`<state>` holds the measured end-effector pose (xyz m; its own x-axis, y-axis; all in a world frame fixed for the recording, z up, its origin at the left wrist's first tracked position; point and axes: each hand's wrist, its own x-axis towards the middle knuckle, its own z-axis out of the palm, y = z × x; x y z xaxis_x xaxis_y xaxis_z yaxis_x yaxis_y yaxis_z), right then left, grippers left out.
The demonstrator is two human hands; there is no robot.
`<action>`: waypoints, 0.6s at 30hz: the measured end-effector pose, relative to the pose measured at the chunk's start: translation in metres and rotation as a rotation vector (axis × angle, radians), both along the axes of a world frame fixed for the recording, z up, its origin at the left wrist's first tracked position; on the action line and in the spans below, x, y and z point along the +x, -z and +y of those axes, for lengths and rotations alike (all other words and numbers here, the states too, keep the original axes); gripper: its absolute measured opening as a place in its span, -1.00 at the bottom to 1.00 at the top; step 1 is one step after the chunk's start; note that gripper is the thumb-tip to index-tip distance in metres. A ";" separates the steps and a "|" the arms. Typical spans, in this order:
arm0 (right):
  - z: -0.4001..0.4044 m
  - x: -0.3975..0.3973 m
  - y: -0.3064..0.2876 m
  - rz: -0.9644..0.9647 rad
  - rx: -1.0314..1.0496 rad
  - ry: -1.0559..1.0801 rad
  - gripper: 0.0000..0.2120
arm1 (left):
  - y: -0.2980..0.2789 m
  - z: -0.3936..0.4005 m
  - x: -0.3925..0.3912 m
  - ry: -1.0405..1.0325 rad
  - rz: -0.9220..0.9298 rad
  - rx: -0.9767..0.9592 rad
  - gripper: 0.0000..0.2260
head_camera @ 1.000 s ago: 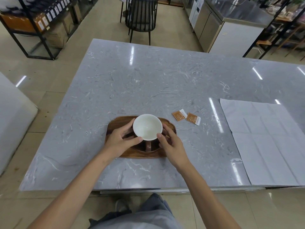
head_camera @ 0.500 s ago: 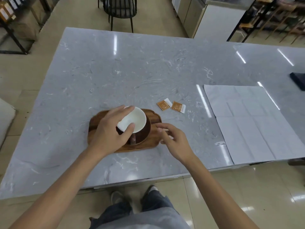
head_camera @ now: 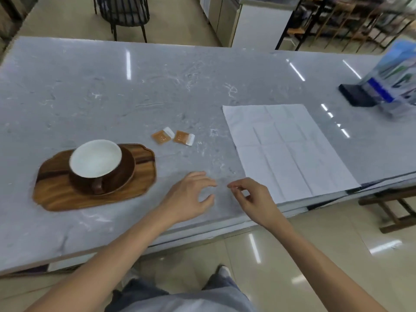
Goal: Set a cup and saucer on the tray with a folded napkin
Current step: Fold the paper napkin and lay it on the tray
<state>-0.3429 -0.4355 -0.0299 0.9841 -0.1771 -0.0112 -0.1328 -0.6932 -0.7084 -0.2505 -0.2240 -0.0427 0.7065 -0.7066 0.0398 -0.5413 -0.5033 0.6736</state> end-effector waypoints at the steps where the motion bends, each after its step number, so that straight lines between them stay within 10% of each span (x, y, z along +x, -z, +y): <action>1: -0.020 -0.008 0.000 -0.009 -0.014 -0.006 -0.83 | 0.003 -0.019 -0.008 0.016 0.003 0.008 -0.63; 9: -0.171 -0.058 0.017 0.136 -0.315 0.150 -0.46 | 0.035 -0.146 -0.062 0.127 -0.048 0.042 -0.42; 14: -0.223 -0.082 0.032 0.306 -0.540 -0.122 -0.20 | 0.035 -0.170 -0.069 0.028 -0.197 -0.006 -0.77; 18: -0.256 -0.087 0.040 0.114 -0.495 -0.130 -0.39 | 0.028 -0.166 -0.068 -0.026 -0.119 -0.021 -0.90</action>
